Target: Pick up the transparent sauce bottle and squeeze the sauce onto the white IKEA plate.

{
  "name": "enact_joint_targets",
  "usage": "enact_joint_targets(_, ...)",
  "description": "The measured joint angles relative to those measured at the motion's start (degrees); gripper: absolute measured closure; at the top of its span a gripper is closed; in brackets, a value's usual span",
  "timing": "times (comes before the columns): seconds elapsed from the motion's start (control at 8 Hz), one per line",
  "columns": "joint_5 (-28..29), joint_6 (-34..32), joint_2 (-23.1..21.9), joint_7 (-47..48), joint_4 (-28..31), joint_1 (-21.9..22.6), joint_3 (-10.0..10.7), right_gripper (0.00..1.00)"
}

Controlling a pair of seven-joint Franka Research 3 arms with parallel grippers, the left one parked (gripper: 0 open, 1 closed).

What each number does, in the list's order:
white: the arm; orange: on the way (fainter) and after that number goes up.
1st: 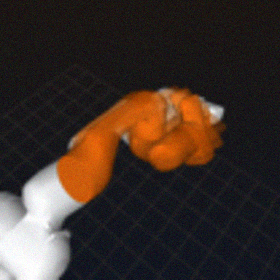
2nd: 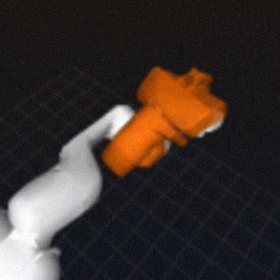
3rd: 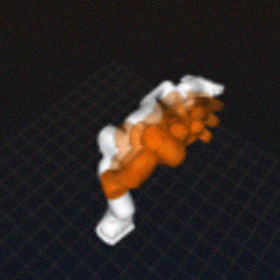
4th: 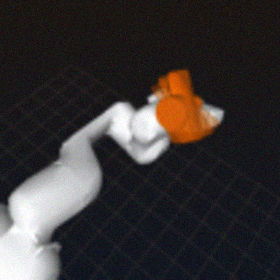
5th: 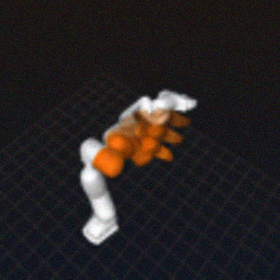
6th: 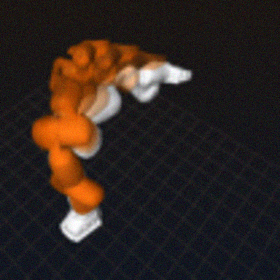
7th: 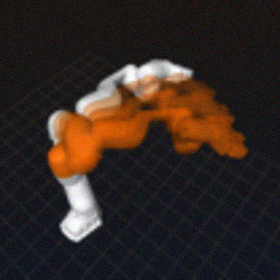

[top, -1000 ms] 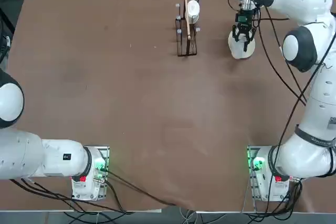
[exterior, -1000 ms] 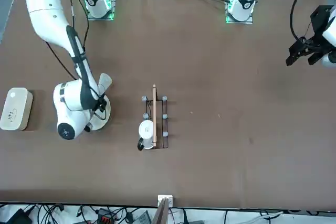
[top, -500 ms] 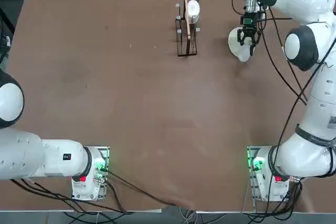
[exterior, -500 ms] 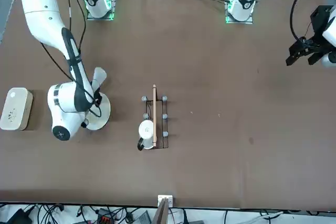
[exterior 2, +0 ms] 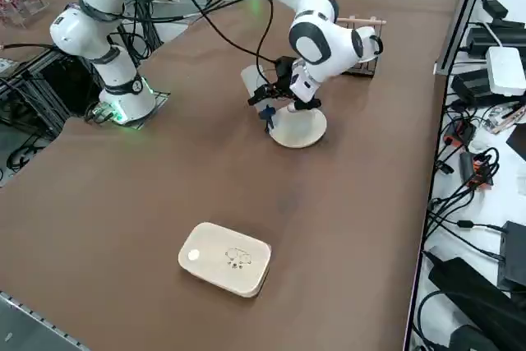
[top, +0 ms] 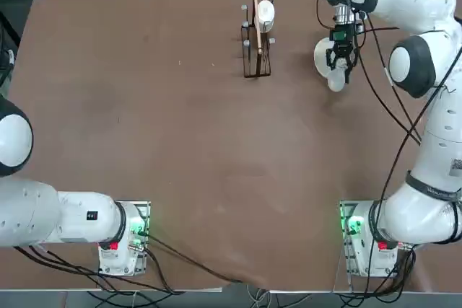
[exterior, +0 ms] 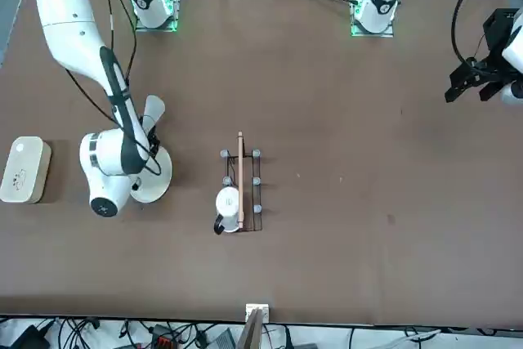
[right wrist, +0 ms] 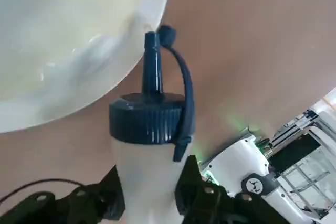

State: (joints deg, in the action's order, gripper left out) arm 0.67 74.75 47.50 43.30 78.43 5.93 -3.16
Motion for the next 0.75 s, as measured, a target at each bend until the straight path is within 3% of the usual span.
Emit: enact_joint_targets(0.75, 0.01, -0.12, 0.05, 0.0, 0.34, 4.63, -0.06, 0.56)
